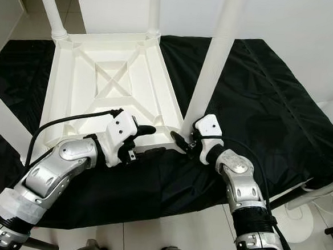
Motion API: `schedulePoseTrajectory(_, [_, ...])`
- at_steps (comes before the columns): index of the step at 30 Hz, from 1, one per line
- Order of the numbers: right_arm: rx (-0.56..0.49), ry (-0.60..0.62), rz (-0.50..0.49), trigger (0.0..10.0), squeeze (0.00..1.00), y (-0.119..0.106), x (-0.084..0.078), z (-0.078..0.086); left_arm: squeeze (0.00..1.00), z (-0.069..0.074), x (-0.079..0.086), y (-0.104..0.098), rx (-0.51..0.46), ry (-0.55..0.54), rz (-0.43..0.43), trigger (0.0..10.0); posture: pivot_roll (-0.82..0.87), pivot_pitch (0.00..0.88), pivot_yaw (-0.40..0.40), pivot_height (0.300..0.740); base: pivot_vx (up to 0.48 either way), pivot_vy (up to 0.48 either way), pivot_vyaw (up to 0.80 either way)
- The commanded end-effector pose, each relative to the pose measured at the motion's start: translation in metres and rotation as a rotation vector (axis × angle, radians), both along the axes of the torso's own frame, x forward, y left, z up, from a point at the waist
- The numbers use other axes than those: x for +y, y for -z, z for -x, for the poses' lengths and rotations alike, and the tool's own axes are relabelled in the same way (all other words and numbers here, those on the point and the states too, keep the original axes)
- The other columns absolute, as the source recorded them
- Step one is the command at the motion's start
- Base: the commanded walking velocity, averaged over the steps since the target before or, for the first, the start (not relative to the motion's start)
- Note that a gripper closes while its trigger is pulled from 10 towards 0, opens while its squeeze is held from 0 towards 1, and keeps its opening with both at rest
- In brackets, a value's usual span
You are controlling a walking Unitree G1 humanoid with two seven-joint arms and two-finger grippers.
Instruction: Building children table
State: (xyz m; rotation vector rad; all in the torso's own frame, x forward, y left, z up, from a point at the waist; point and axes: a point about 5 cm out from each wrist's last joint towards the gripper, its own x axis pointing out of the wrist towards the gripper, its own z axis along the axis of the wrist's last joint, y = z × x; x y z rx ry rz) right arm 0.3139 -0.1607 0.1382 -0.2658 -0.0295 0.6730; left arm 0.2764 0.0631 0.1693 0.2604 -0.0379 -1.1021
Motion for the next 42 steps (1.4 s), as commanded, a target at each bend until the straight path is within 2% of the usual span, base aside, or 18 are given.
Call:
schedulePoseTrajectory(1, [0.042,0.011,-0.019,10.0,0.00,0.009,0.002,0.004,0.00,0.003,0.000,0.001,0.015,0.034,-0.007,10.0,-0.11,0.081,0.001,0.740,0.000,0.000,0.00])
schedulePoseTrajectory(5, [0.036,0.052,-0.041,10.0,0.00,0.007,0.004,0.005,0.00,0.003,0.000,0.002,0.017,0.034,-0.008,10.0,-0.11,0.083,0.001,0.740,0.000,0.000,0.00])
schedulePoseTrajectory(9, [0.014,0.186,-0.092,10.0,0.00,0.006,0.012,0.008,0.00,0.004,0.000,0.003,0.020,0.036,-0.009,10.0,-0.11,0.089,-0.002,0.740,0.000,0.000,0.00])
schedulePoseTrajectory(13, [0.012,0.226,-0.113,10.0,0.00,0.007,0.015,0.011,0.00,0.004,0.000,0.002,0.020,0.034,-0.008,10.0,-0.11,0.090,-0.004,0.740,0.000,0.000,0.00])
schedulePoseTrajectory(14, [0.020,0.299,-0.148,10.0,0.00,0.008,0.018,0.013,0.00,0.004,0.000,0.002,0.020,0.033,-0.007,10.0,-0.11,0.090,-0.004,0.740,0.000,0.000,0.00])
schedulePoseTrajectory(15, [0.022,0.427,-0.191,10.0,0.00,0.009,0.021,0.017,0.00,0.004,0.000,0.002,0.021,0.032,-0.008,10.0,-0.13,0.090,-0.005,0.740,0.000,0.000,0.00])
schedulePoseTrajectory(16, [0.022,0.455,-0.198,10.0,0.00,0.009,0.021,0.018,0.00,0.004,0.000,0.003,0.021,0.032,-0.008,10.0,-0.13,0.090,-0.005,0.740,0.000,0.000,0.00])
schedulePoseTrajectory(19, [0.021,0.463,-0.199,10.0,0.00,0.009,0.021,0.018,0.00,0.004,0.000,0.003,0.021,0.032,-0.008,10.0,-0.13,0.090,-0.005,0.740,0.000,0.000,0.00])
schedulePoseTrajectory(21, [0.027,0.487,-0.240,10.0,0.00,0.008,0.035,0.023,0.00,0.004,-0.001,0.003,0.022,0.042,-0.009,10.0,-0.14,0.089,0.012,0.740,0.000,0.000,0.00])
schedulePoseTrajectory(25, [0.031,0.498,-0.261,10.0,0.00,0.006,0.042,0.026,0.00,0.003,-0.002,0.002,0.019,0.049,-0.012,10.0,-0.14,0.089,0.014,0.740,0.000,0.000,0.00])
schedulePoseTrajectory(33, [0.017,0.521,-0.250,10.0,0.00,0.000,0.031,0.023,0.00,0.002,-0.002,0.002,0.016,0.052,-0.016,10.0,-0.12,0.086,0.016,0.740,0.000,0.000,0.00])
schedulePoseTrajectory(34, [0.013,0.501,-0.258,10.0,1.00,-0.002,0.031,0.023,0.00,0.002,-0.001,0.001,0.015,0.048,-0.016,10.0,-0.12,0.086,0.012,0.740,0.000,0.000,0.00])
schedulePoseTrajectory(38, [0.009,0.479,-0.270,10.0,1.00,-0.004,0.030,0.023,0.00,0.002,-0.001,0.001,0.015,0.044,-0.015,10.0,-0.12,0.084,0.009,0.740,0.000,0.000,0.00])
schedulePoseTrajectory(40, [-0.001,0.405,-0.279,10.0,1.00,-0.010,0.022,0.024,0.00,0.003,0.001,0.002,0.016,0.038,-0.016,10.0,-0.11,0.086,0.006,0.740,0.000,0.000,0.00])
schedulePoseTrajectory(41, [-0.001,0.405,-0.279,10.0,1.00,-0.010,0.022,0.024,0.00,0.003,0.001,0.002,0.016,0.038,-0.016,10.0,-0.11,0.086,0.006,0.740,0.000,0.000,0.00])
schedulePoseTrajectory(42, [-0.007,0.358,-0.261,10.0,1.00,-0.014,0.012,0.022,0.00,0.003,0.002,0.002,0.017,0.036,-0.016,10.0,-0.11,0.086,0.005,0.740,0.000,0.000,0.00])
